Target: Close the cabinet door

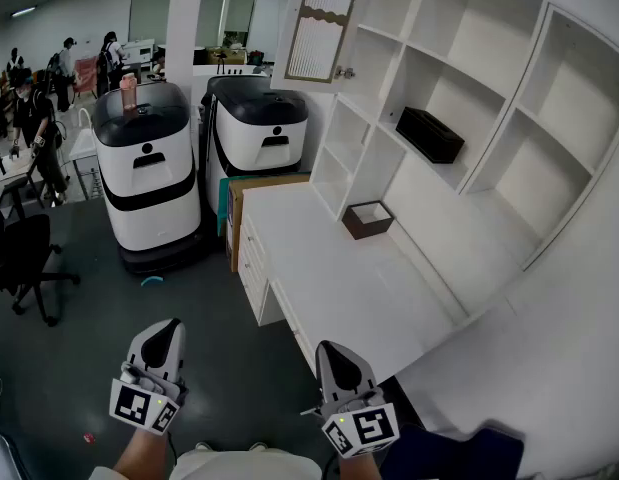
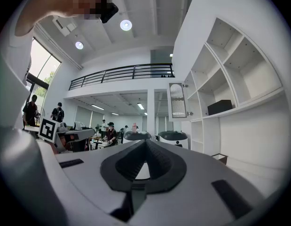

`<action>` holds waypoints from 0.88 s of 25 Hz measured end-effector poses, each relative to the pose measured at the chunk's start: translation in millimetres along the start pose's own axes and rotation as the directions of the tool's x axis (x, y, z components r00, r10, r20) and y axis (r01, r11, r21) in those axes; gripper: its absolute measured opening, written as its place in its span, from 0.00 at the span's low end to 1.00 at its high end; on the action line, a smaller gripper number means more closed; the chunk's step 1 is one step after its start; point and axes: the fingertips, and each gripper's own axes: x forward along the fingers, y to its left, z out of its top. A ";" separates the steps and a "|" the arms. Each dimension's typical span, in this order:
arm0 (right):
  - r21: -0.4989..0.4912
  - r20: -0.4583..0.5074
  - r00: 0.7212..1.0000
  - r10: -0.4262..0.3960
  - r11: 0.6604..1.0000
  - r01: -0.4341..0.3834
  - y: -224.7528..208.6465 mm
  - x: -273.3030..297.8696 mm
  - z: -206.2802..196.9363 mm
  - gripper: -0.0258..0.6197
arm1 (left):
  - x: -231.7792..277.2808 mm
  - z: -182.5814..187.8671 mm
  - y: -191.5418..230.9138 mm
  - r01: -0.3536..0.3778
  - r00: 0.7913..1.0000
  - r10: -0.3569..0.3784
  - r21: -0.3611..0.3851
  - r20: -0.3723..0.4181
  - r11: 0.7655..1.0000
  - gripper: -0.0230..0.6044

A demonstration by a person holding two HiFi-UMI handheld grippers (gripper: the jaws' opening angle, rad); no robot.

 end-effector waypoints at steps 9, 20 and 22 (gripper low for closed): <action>0.041 0.025 0.999 0.048 0.998 -0.049 -6.7 7.4 0.6 0.04 | 13.2 -2.0 -7.2 0.019 1.000 -0.019 -0.016 0.004 1.000 0.04; 0.049 0.032 0.997 0.067 0.996 -0.068 -31.3 2.3 -13.0 0.04 | 35.0 -0.8 23.0 -0.058 0.996 0.066 -0.113 0.066 0.992 0.54; 0.052 0.034 0.997 0.066 0.996 -0.068 -36.5 4.6 -14.5 0.04 | 44.0 0.8 25.0 -0.052 0.995 0.062 -0.124 0.074 0.991 0.63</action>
